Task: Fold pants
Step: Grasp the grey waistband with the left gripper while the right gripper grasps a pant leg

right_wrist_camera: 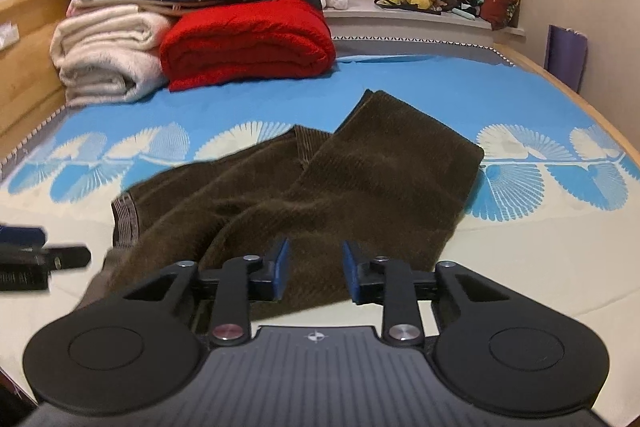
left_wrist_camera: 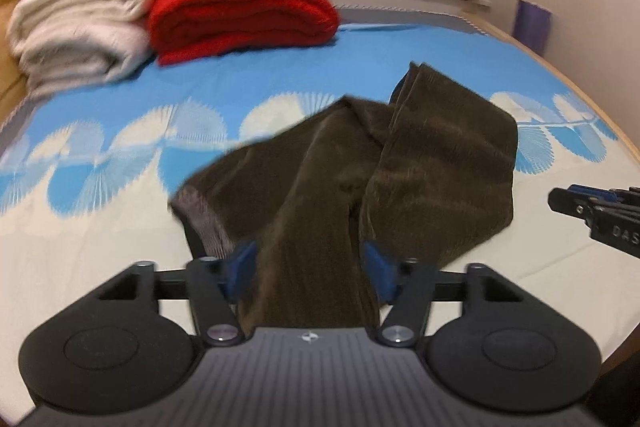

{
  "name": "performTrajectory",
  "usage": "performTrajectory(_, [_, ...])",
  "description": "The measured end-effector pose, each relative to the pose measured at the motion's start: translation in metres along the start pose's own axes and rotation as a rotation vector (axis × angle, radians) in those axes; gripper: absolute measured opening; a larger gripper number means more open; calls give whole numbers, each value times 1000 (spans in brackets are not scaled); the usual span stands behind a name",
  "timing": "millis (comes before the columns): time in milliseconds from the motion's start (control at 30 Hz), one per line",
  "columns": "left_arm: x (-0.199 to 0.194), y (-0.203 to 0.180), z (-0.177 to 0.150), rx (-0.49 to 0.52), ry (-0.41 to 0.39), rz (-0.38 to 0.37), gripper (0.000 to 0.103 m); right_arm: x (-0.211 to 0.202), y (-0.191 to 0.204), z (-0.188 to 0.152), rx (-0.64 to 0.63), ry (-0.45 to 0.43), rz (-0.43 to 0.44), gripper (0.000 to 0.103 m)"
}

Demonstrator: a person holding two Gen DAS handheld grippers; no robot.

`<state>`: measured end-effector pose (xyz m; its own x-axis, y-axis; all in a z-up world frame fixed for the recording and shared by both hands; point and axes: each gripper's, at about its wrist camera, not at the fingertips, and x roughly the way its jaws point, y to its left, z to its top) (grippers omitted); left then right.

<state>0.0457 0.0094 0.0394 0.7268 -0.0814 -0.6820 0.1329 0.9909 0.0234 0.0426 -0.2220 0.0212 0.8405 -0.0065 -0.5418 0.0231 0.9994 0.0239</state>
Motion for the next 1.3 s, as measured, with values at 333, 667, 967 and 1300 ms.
performTrajectory(333, [78,47,16,-106,163,154,57,46,-22,50,86,-5,71,38])
performTrajectory(667, [101,59,24,-134,164,86,46,180,-49,96,115,-2,-41,49])
performTrajectory(967, [127,55,22,-155,255,1,7,283,-47,107,147,56,-54,49])
performTrajectory(1300, [142,67,21,-167,306,52,14,354,-26,98,107,154,-93,49])
